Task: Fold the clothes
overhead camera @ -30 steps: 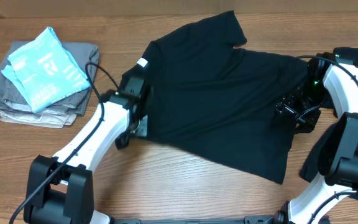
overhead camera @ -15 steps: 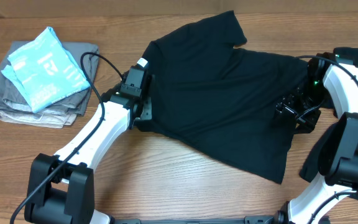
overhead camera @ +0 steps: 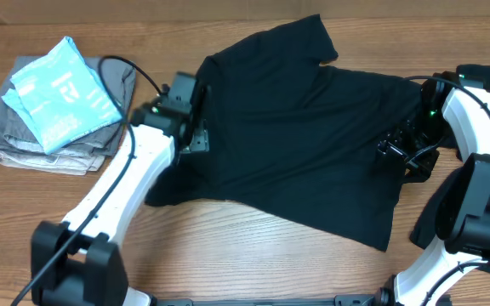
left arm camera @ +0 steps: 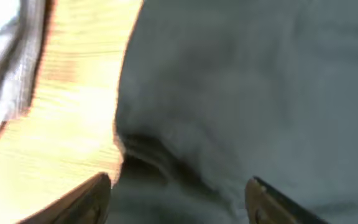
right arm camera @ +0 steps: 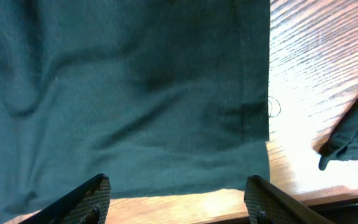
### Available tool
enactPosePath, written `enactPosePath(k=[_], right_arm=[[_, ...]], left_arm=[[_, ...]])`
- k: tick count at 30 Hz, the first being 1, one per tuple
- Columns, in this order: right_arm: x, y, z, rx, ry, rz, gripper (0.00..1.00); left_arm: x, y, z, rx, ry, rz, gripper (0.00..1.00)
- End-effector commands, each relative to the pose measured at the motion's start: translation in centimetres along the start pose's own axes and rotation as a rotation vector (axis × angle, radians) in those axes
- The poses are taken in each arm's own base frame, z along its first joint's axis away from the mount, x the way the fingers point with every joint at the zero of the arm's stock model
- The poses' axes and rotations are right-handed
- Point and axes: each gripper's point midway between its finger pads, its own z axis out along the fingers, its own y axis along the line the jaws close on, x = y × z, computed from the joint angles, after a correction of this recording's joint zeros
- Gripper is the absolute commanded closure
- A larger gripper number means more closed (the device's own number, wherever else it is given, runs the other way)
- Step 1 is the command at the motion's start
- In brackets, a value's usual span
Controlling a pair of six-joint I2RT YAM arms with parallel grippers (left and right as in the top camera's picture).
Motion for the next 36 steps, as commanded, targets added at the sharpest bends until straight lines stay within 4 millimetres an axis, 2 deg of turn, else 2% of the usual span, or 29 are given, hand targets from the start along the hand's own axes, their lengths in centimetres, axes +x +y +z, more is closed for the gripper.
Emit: enactPosePath(k=[1, 3, 6, 9, 11, 13, 16, 22, 31, 34, 36], right_arm=[[-0.2, 0.3, -0.3, -0.006, -0.012, -0.012, 0.26], [-0.2, 0.3, -0.3, -0.008, -0.015, -0.012, 0.26], [-0.4, 0.5, -0.3, -0.014, -0.020, -0.010, 0.26], [-0.4, 0.5, -0.3, -0.014, -0.020, -0.010, 0.26], [-0.4, 0.5, -0.3, -0.015, -0.022, -0.011, 0.26], [-0.4, 0.5, -0.3, -0.015, -0.023, -0.011, 0.26], [-0.4, 0.5, -0.3, -0.015, -0.023, -0.011, 0.26], [-0.4, 0.5, -0.3, -0.015, -0.023, -0.011, 0.26], [-0.5, 0.5, -0.3, -0.017, -0.027, -0.012, 0.26], [-0.5, 0.5, -0.3, -0.016, -0.026, -0.012, 0.26], [-0.5, 0.5, -0.3, -0.016, -0.026, -0.012, 0.26]], left_arm=[[1.3, -0.6, -5.2, 0.111, 0.072, -0.132, 0.34], [4.1, -0.5, -5.3, 0.111, 0.184, -0.088, 0.34], [8.3, -0.4, -3.9, 0.095, 0.307, 0.120, 0.28], [12.5, -0.8, -0.8, 0.070, 0.392, 0.295, 0.25], [13.5, -0.7, 0.5, 0.032, 0.397, 0.332, 0.25], [13.7, -0.1, 1.8, -0.043, 0.368, 0.376, 0.27], [12.8, 0.5, 2.7, -0.117, 0.312, 0.409, 0.28], [11.6, -0.6, 4.3, -0.099, 0.223, 0.434, 0.31], [14.3, 0.7, 6.4, -0.111, 0.261, 0.482, 0.32], [14.2, 0.8, 6.4, -0.120, 0.254, 0.482, 0.38], [13.9, 0.8, 6.5, -0.124, 0.243, 0.481, 0.47]])
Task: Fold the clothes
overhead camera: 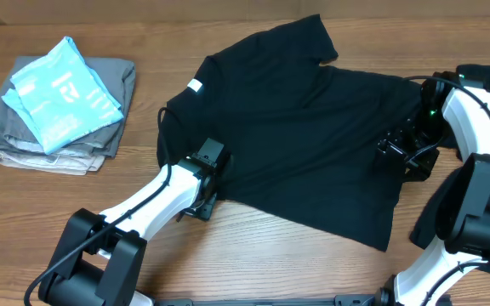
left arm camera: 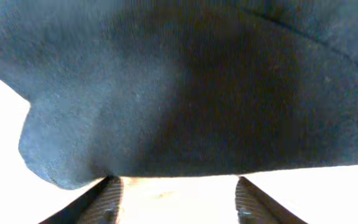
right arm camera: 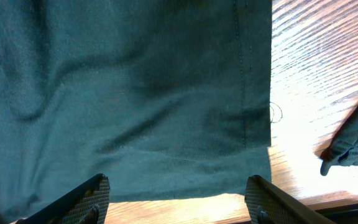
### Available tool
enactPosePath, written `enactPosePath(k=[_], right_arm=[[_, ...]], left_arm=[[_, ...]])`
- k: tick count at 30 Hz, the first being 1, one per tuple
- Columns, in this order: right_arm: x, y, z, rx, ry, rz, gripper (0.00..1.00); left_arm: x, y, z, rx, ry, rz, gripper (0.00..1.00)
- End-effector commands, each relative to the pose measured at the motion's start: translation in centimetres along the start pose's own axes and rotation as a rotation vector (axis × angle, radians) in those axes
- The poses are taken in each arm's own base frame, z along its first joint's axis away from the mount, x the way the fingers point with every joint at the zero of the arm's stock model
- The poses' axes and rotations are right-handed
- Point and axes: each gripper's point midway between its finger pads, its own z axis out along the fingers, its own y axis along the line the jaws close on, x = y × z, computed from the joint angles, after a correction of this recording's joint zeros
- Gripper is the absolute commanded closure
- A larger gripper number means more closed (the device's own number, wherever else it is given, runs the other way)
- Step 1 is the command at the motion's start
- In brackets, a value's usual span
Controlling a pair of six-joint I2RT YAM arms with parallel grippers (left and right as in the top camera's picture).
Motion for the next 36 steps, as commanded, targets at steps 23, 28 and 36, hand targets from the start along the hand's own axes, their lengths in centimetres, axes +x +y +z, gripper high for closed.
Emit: enactPosePath(k=[23, 28, 36], right_arm=[[-0.1, 0.3, -0.3, -0.008, -0.008, -0.009, 0.26], [-0.1, 0.3, -0.3, -0.008, -0.008, -0.009, 0.26], [-0.1, 0.3, -0.3, -0.008, -0.008, -0.009, 0.26]], left_arm=[[-0.9, -0.2, 1.3, -0.019, -0.068, 0.007, 0.66], [-0.5, -0.2, 1.8, -0.019, -0.067, 0.007, 0.61], [-0.1, -0.3, 2.3, -0.020, -0.061, 0.009, 0.83]])
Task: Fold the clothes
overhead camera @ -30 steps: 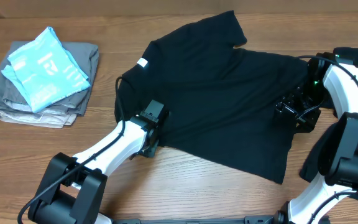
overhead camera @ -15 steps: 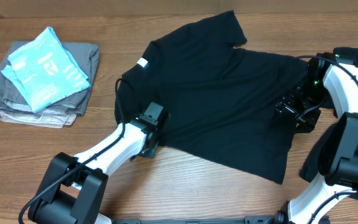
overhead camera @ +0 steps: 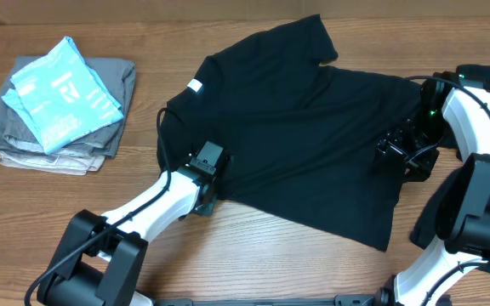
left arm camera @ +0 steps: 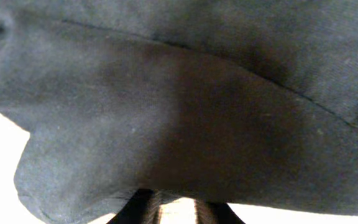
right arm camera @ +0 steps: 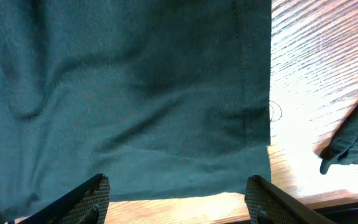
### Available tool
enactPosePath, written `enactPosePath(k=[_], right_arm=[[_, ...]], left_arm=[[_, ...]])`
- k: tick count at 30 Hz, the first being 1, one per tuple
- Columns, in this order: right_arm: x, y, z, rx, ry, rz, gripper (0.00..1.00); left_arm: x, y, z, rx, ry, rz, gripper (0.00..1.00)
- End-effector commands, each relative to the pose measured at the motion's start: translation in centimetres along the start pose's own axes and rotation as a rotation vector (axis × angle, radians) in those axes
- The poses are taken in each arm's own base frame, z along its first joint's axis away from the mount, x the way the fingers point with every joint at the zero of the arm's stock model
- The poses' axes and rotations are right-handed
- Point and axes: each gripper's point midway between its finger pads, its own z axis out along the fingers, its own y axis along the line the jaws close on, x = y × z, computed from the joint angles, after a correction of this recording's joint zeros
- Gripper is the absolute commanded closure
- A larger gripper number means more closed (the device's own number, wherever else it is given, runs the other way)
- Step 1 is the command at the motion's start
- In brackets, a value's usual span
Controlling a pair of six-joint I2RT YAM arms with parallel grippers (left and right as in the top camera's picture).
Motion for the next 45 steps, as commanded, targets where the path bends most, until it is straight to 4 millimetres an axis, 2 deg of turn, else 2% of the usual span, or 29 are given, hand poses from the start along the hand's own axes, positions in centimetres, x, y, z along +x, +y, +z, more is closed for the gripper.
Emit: enactPosePath(k=[1, 4, 8, 12, 21, 25, 30, 34, 40, 45], right_arm=[[-0.1, 0.3, -0.3, -0.009, -0.011, -0.010, 0.26], [-0.1, 0.4, -0.3, -0.009, -0.011, -0.010, 0.26], [-0.1, 0.3, -0.3, -0.008, -0.007, -0.009, 0.26], [-0.1, 0.3, -0.3, -0.008, -0.008, -0.009, 0.26], [-0.1, 0.3, -0.3, -0.008, -0.007, -0.009, 0.26], [-0.1, 0.3, -0.3, -0.008, -0.007, -0.009, 0.27], [-0.1, 0.3, -0.3, -0.008, -0.007, -0.009, 0.26], [-0.1, 0.3, -0.3, -0.008, -0.007, -0.009, 0.27], [-0.1, 0.3, -0.3, -0.007, -0.007, -0.009, 0.27], [-0.1, 0.3, -0.3, -0.008, -0.007, -0.009, 0.27]], left_arm=[[1.6, 0.1, 1.0, -0.016, 0.046, 0.021, 0.83], [1.5, 0.0, 1.1, -0.014, 0.039, 0.018, 0.84], [1.6, -0.4, 1.1, 0.010, 0.043, 0.017, 0.96], [2.0, -0.4, 0.8, 0.018, 0.071, 0.011, 0.96], [1.3, 0.0, -2.2, 0.019, 0.133, -0.014, 0.96], [0.5, -0.7, -3.7, 0.073, 0.144, -0.018, 0.96], [-1.1, -1.3, -5.1, 0.118, 0.116, -0.028, 0.96], [-3.2, -1.0, -5.2, 0.102, 0.033, -0.044, 0.96], [-6.1, 1.8, -4.8, 0.007, -0.080, -0.100, 0.94], [-8.5, 2.8, -4.7, 0.012, -0.166, -0.111, 0.93]])
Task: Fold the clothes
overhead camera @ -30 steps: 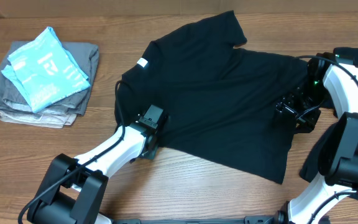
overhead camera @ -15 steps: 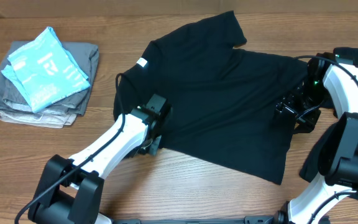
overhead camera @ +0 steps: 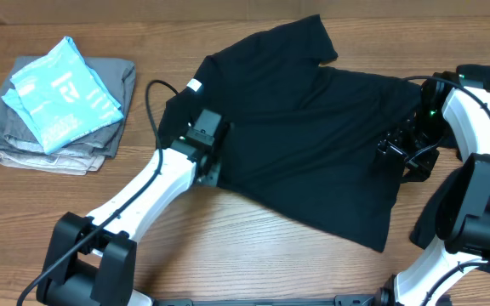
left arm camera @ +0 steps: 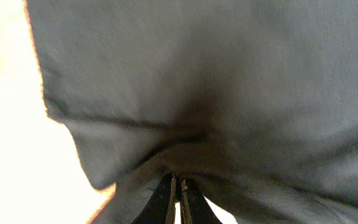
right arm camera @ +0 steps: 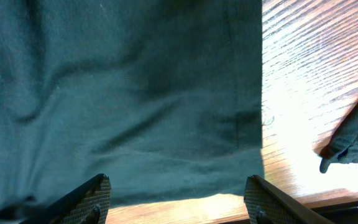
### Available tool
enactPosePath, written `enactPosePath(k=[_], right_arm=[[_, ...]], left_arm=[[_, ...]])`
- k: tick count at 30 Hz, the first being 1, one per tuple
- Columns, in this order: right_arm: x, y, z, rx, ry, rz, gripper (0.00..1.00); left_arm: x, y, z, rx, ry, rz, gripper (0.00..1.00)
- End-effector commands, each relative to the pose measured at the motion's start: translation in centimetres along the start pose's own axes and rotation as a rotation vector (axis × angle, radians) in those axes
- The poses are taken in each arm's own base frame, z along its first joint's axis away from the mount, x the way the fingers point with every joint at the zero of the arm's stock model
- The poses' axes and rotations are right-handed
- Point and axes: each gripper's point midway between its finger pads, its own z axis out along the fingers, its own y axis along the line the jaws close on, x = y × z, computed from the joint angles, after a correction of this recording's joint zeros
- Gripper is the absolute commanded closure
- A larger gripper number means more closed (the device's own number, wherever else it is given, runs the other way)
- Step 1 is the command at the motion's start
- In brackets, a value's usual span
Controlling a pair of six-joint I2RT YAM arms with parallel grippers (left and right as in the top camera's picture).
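Observation:
A black T-shirt (overhead camera: 313, 127) lies spread on the wooden table (overhead camera: 253, 255), its white neck label (overhead camera: 195, 85) showing at the left. My left gripper (overhead camera: 208, 172) is at the shirt's left side, shut on a pinch of the dark cloth (left arm camera: 185, 124); in the left wrist view the left gripper (left arm camera: 179, 196) shows its fingers pressed together with cloth bunched round them. My right gripper (overhead camera: 401, 157) hovers over the shirt's right edge. In the right wrist view the right gripper (right arm camera: 179, 199) stands open above the shirt's hem (right arm camera: 253, 112), holding nothing.
A stack of folded clothes (overhead camera: 58, 102), light blue on top of grey, sits at the far left. More dark cloth lies at the right table edge; a dark corner of cloth (right arm camera: 347, 137) shows beside the hem.
My left gripper, still shut on the cloth, has moved from the shirt's lower left edge up and inward. The left sleeve now lies drawn in over the body. The right arm is unchanged.
My left gripper was open over the shirt's left shoulder with the sleeve spread out toward the front. It then stood open at the sleeve's lower edge, then shut on it. Now the sleeve is carried inward. The right gripper stayed open over the right hem throughout.

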Motion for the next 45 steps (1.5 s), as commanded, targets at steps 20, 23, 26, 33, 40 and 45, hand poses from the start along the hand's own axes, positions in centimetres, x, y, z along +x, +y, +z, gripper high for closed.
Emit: enactPosePath(k=[20, 23, 26, 33, 40, 45], right_arm=[[-0.2, 0.4, -0.3, -0.009, -0.013, -0.010, 0.27], [-0.4, 0.4, -0.3, -0.013, -0.022, -0.012, 0.27], [-0.5, 0.5, -0.3, -0.015, -0.025, -0.012, 0.26], [-0.5, 0.5, -0.3, -0.014, -0.025, -0.012, 0.27], [-0.5, 0.5, -0.3, -0.014, -0.025, -0.013, 0.26], [-0.5, 0.5, -0.3, -0.014, -0.025, -0.012, 0.26]], left_arm=[[-5.1, 0.7, -5.5, 0.075, -0.086, -0.174, 0.94], [-2.2, -1.0, -6.6, 0.177, 0.056, -0.143, 0.85], [0.8, -2.3, -6.3, 0.220, 0.161, -0.042, 0.69], [7.3, -3.7, -3.7, 0.177, 0.317, 0.059, 0.52], [10.5, -3.3, -2.3, 0.145, 0.405, -0.006, 0.58], [10.7, -4.4, -0.1, 0.183, 0.355, -0.043, 0.56]])
